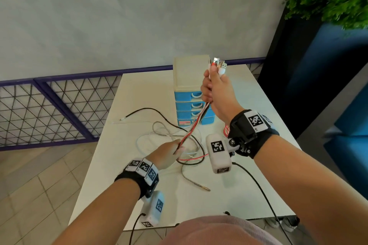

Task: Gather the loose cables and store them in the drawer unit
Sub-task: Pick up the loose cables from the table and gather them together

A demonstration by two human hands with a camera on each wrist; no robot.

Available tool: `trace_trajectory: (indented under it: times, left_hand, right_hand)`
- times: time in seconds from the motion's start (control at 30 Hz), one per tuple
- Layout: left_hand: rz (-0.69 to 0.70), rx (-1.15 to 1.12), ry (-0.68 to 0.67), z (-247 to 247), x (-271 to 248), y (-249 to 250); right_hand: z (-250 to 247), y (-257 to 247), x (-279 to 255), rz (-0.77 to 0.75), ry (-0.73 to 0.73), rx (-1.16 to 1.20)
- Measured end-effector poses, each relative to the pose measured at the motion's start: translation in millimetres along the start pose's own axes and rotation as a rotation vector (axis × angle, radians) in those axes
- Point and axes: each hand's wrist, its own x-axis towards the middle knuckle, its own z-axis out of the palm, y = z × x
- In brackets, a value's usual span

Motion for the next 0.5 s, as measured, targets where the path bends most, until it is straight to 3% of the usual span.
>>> trace_trajectory:
  times: [0.17, 0.37, 0.43, 0.5]
  left_hand:
    - [-0.094, 0.019, 0.010, -1.2, -5.1, -32.5]
    - [-0.402, 0.207, -0.133, -11.7, -9.7, -44.5]
    - [-0.463, 0.223, -0.078, -28.4, -5.8, -48.8]
    - [-0.525, 0.259, 0.064, -58.0, 5.2, -52.3]
  right_hand:
    - [-3.0, -28.4, 8.4, -0.042, 0.033, 0.069]
    - [-14.1, -43.6, 4.5, -0.064, 0.002, 0.083]
    - [-20.6, -38.1, 1.5, -0.055, -0.041, 0.005]
    - [-24.5, -29.8, -0.1, -0.026, -0.099, -0.122]
